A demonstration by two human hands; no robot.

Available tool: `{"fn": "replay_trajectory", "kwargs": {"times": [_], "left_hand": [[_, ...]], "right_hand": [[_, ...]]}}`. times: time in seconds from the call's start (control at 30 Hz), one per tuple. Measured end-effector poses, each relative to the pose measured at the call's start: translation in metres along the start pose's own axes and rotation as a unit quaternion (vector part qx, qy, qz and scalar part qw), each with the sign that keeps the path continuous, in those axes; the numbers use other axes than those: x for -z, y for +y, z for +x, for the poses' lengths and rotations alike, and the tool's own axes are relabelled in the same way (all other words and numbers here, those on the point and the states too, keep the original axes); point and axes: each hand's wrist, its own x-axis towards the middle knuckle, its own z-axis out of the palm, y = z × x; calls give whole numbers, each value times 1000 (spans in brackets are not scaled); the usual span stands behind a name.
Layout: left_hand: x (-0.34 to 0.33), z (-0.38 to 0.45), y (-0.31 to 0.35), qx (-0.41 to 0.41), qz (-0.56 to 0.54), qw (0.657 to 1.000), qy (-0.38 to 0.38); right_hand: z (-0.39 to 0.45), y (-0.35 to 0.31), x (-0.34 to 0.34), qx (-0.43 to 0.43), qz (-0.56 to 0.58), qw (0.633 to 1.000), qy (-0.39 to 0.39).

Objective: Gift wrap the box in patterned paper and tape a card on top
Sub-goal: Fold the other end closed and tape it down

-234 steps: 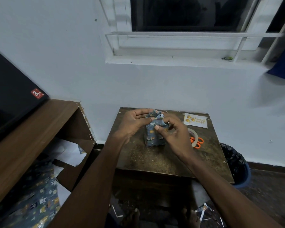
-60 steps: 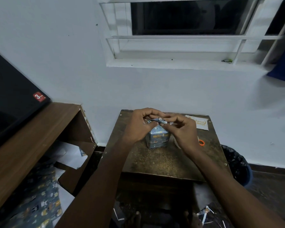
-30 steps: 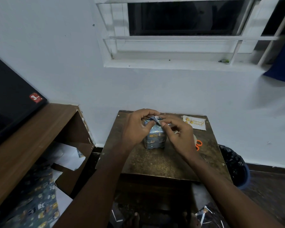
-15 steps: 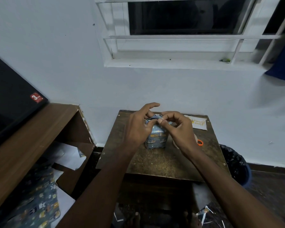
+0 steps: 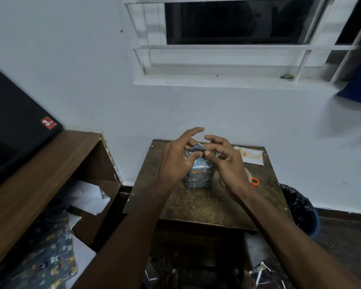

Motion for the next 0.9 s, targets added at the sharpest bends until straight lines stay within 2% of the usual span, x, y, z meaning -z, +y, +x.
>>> {"fn": "replay_trajectory", "kwargs": {"times": [0.1,0.17,0.23,0.43,0.9], "left_hand": [[2,1,0,0,-31,1000,-4],[2,1,-1,7,-43,999,-8],[4,0,1,7,-41,999,-7],[18,1,9,-25,7,999,-27],[15,0,10,-19,23,999,-18]], "right_hand": [[0,-9,1,-63,138,988,-38],[3,-13,5,-80,160,984,-26],[7,-13,10,-61,128,990,-3],[7,-5,9,18,-41,999,-21],[2,-3,3,135,-185,973,14]]}}
